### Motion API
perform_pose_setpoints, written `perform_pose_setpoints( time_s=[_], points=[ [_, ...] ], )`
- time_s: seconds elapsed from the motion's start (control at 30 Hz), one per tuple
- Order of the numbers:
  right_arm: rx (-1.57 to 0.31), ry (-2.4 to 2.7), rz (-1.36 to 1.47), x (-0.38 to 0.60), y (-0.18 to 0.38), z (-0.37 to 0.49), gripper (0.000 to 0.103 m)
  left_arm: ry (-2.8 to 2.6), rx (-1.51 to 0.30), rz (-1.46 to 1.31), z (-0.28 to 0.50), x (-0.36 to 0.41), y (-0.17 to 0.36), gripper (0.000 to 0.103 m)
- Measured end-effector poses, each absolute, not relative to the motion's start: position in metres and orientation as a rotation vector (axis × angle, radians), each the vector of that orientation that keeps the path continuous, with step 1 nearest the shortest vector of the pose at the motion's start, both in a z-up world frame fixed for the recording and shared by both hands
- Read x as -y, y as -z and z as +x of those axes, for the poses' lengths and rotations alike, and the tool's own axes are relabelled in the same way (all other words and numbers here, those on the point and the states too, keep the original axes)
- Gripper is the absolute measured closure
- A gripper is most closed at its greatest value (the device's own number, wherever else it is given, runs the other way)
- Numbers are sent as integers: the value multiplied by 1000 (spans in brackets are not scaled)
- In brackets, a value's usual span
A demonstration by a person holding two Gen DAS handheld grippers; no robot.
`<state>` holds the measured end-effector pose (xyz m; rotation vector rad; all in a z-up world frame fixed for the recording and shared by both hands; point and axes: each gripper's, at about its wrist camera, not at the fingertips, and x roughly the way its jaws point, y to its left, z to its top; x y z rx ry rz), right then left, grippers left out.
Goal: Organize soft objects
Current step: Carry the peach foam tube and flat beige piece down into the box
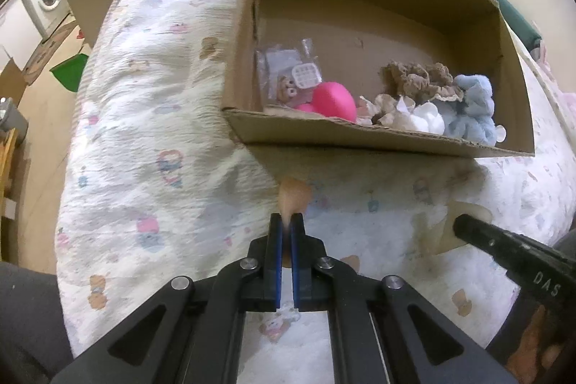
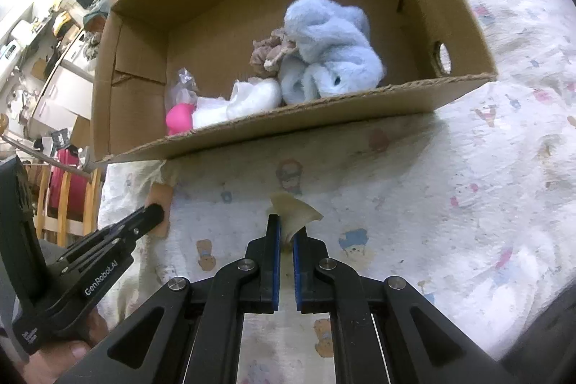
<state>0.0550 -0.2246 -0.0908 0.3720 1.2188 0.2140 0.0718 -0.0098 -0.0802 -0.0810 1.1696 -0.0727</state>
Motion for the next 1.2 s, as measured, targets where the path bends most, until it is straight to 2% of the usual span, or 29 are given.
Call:
perform_pose_setpoints(
  time_s=[0.53, 0.97, 1.2],
  points=[
    [-1124, -233, 377, 231, 59, 36, 96, 44, -1070, -96, 40, -8, 40, 99],
    [-992, -252, 454, 259, 10, 19, 96, 87, -892, -108, 23, -10, -33, 99],
    [-934, -248, 459, 273, -14, 32, 96, 101, -849, -122, 40, -11, -60, 99]
  ],
)
